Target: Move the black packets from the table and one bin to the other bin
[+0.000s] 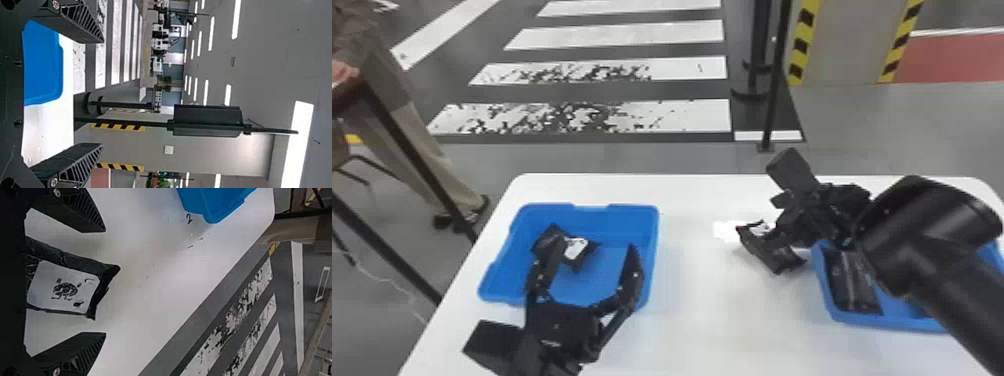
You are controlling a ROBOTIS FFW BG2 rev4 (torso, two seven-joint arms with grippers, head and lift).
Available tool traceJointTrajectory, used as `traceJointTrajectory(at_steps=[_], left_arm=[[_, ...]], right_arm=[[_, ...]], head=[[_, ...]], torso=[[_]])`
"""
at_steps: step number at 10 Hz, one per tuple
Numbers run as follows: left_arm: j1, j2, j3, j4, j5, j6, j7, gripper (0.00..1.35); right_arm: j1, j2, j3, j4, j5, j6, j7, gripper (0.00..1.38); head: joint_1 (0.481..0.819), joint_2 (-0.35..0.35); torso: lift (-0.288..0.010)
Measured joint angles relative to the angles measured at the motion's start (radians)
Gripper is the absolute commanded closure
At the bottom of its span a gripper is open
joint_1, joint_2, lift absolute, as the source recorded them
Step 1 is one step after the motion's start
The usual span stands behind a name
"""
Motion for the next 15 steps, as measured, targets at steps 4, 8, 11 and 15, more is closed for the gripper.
traceJointTrajectory(at_steps=[4, 8, 11, 15], left_arm=[[-0.007, 0.000, -0.008, 0.010, 0.006, -0.007, 0.002, 0.09], [-0.019, -0.001, -0.019, 0.026, 0.009, -0.015, 0.005, 0.09], [-0.020, -0.001, -0.022, 0.033, 0.012, -0.017, 0.006, 0.09], [-0.018, 0.000, -0.021, 0.039, 0.016, -0.019, 0.006, 0.09]], right_arm=[[-0.007, 0.000, 0.023, 0.066, -0.016, -0.015, -0.015, 0.08], [-0.013, 0.001, 0.023, 0.159, -0.059, -0.052, -0.035, 0.09], [-0.019, 0.002, 0.034, 0.164, -0.059, -0.030, -0.043, 0.65], [-0.023, 0.002, 0.059, 0.115, -0.057, 0.044, -0.071, 1.13]], head=[[0.695, 0.103], [0.695, 0.077], [0.695, 0.071], [0.695, 0.078]], torso=[[-0.110], [-0.110], [-0.110], [-0.110]])
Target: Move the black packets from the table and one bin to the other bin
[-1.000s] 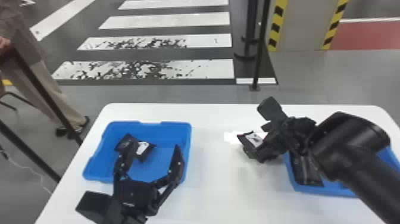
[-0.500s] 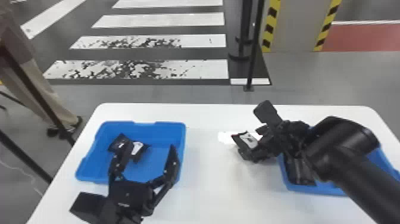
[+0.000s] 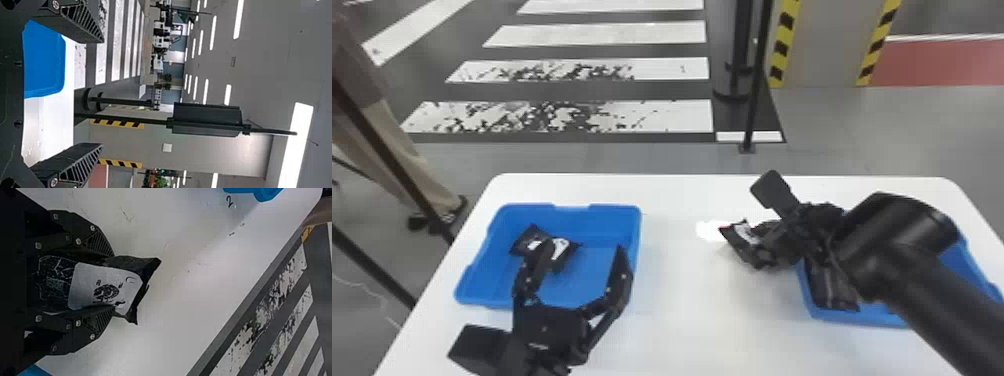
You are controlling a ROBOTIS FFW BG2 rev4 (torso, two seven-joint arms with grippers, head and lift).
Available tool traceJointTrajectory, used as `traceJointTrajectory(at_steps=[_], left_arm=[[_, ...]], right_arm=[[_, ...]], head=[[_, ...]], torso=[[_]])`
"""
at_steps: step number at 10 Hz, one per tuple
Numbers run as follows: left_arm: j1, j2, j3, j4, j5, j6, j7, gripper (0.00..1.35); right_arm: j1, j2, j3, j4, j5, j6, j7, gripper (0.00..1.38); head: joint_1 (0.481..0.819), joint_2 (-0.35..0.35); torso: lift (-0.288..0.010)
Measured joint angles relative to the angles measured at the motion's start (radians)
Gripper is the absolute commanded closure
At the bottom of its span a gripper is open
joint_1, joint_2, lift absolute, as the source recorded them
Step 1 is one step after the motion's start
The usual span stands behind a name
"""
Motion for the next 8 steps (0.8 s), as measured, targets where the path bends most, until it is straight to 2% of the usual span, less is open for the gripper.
traceJointTrajectory(at_steps=[3, 6, 7, 8], left_arm=[[0.008, 0.000, 0.007, 0.000, 0.002, -0.004, 0.001, 0.09], [0.018, 0.000, 0.020, 0.000, 0.002, -0.020, -0.001, 0.09], [0.023, 0.000, 0.027, 0.000, 0.002, -0.030, -0.001, 0.09], [0.030, -0.002, 0.032, 0.000, 0.002, -0.036, -0.001, 0.09]], right_arm=[[0.009, 0.001, 0.000, -0.064, -0.005, 0.022, -0.008, 1.13], [0.048, -0.002, -0.029, -0.188, -0.009, -0.011, -0.025, 1.13], [0.090, -0.005, -0.081, -0.261, -0.003, -0.016, -0.025, 1.13], [0.154, -0.007, -0.173, -0.362, 0.042, 0.010, -0.027, 1.13]], head=[[0.695, 0.101], [0.695, 0.143], [0.695, 0.153], [0.695, 0.138]], torso=[[-0.110], [-0.110], [-0.110], [-0.110]])
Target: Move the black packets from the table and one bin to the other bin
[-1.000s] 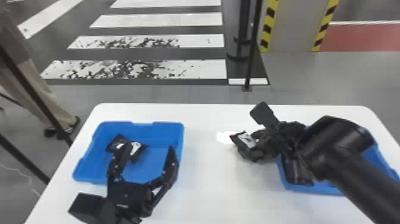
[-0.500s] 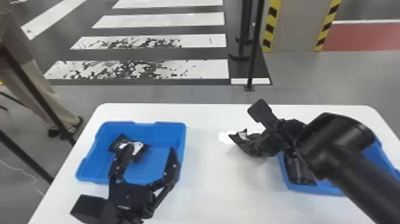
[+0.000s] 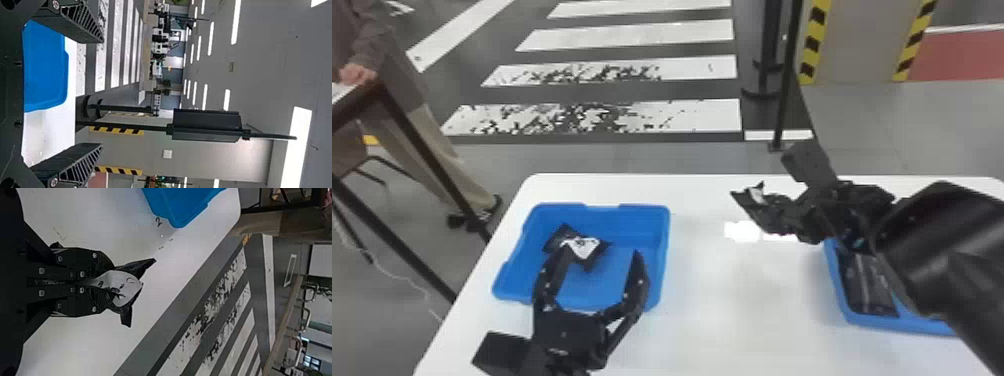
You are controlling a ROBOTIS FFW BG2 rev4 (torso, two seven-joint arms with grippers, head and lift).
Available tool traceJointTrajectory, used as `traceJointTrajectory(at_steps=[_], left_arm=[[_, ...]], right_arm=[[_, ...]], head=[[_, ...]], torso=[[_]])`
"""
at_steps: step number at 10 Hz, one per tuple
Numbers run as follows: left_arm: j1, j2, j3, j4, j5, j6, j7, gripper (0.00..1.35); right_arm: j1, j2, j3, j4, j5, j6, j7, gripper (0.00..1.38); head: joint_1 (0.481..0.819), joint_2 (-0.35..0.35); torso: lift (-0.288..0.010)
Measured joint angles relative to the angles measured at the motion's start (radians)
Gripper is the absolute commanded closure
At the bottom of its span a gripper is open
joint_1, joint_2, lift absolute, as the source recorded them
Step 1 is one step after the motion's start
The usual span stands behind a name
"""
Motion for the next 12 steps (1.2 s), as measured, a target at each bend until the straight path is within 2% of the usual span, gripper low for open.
traceJointTrajectory(at_steps=[1, 4, 5, 6, 8, 9, 10, 12], left_arm=[[0.005, -0.001, 0.004, 0.000, 0.000, -0.004, 0.000, 0.09], [0.014, -0.003, 0.019, 0.000, 0.003, -0.019, 0.000, 0.09], [0.016, -0.003, 0.024, 0.000, 0.008, -0.025, 0.000, 0.09], [0.018, -0.003, 0.026, 0.000, 0.016, -0.023, -0.004, 0.09], [0.019, -0.003, 0.030, 0.000, 0.032, -0.009, -0.011, 0.09], [0.017, -0.003, 0.030, -0.002, 0.034, 0.000, -0.015, 0.09], [0.015, -0.003, 0.032, -0.002, 0.034, 0.015, -0.020, 0.09], [0.010, -0.003, 0.042, -0.024, 0.018, 0.079, -0.041, 0.11]], right_arm=[[0.067, -0.001, -0.099, -0.099, 0.056, 0.054, 0.001, 1.13], [0.301, 0.000, -0.360, -0.394, 0.176, 0.221, 0.019, 1.13], [0.347, 0.000, -0.404, -0.425, 0.198, 0.251, 0.036, 1.13], [0.375, 0.000, -0.426, -0.431, 0.212, 0.268, 0.044, 1.07], [0.386, 0.002, -0.436, -0.363, 0.220, 0.228, 0.047, 0.36], [0.382, 0.003, -0.442, -0.322, 0.221, 0.194, 0.054, 0.14], [0.391, 0.005, -0.461, -0.310, 0.222, 0.157, 0.059, 0.01], [0.491, 0.028, -0.549, -0.402, 0.213, 0.011, 0.058, 0.02]], head=[[0.695, 0.117], [0.695, -0.012], [0.695, -0.025], [0.695, -0.047], [0.695, -0.066], [0.695, -0.072], [0.695, -0.075], [0.695, -0.088]], torso=[[-0.110], [-0.110], [-0.110], [-0.110], [-0.110], [-0.110], [-0.110], [-0.110]])
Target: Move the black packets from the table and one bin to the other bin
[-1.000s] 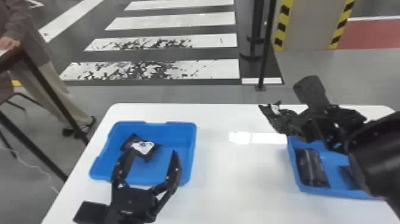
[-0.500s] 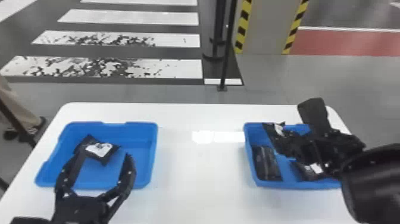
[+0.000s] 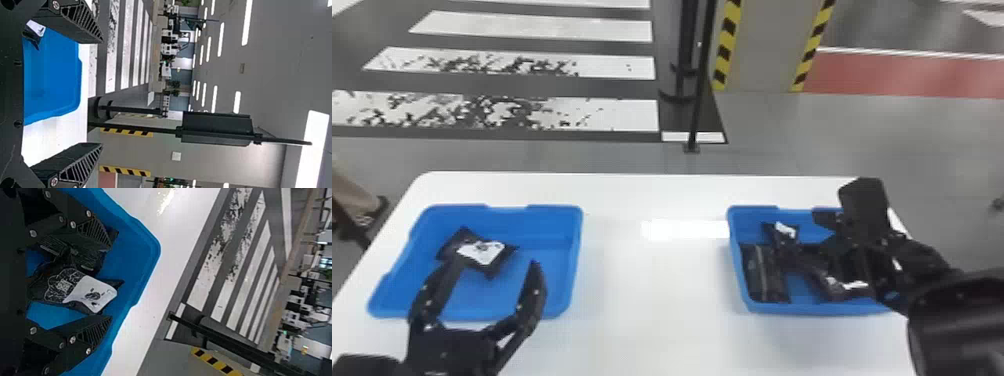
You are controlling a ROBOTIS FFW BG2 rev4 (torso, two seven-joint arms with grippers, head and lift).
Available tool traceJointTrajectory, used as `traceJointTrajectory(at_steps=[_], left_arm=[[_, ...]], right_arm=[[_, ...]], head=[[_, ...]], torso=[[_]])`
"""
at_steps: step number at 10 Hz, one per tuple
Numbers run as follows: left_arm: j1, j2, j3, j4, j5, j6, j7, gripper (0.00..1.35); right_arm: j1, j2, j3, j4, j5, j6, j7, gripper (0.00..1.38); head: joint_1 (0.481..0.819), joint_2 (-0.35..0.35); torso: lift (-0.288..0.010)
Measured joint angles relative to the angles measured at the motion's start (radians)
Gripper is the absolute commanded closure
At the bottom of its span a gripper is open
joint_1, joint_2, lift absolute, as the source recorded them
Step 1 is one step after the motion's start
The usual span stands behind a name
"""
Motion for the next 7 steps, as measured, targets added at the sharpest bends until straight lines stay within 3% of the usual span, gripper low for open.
traceJointTrajectory(at_steps=[2, 7], left_arm=[[-0.013, 0.010, 0.021, -0.084, -0.041, 0.221, -0.029, 0.19], [-0.162, 0.007, 0.116, -0.096, 0.135, 0.662, -0.087, 0.18]], right_arm=[[0.146, 0.034, -0.101, -0.118, -0.085, -0.175, 0.000, 0.02], [0.294, 0.044, -0.106, -0.304, -0.125, -0.214, 0.015, 0.04]], head=[[0.695, -0.087], [0.695, -0.016]], torso=[[-0.110], [-0.110]])
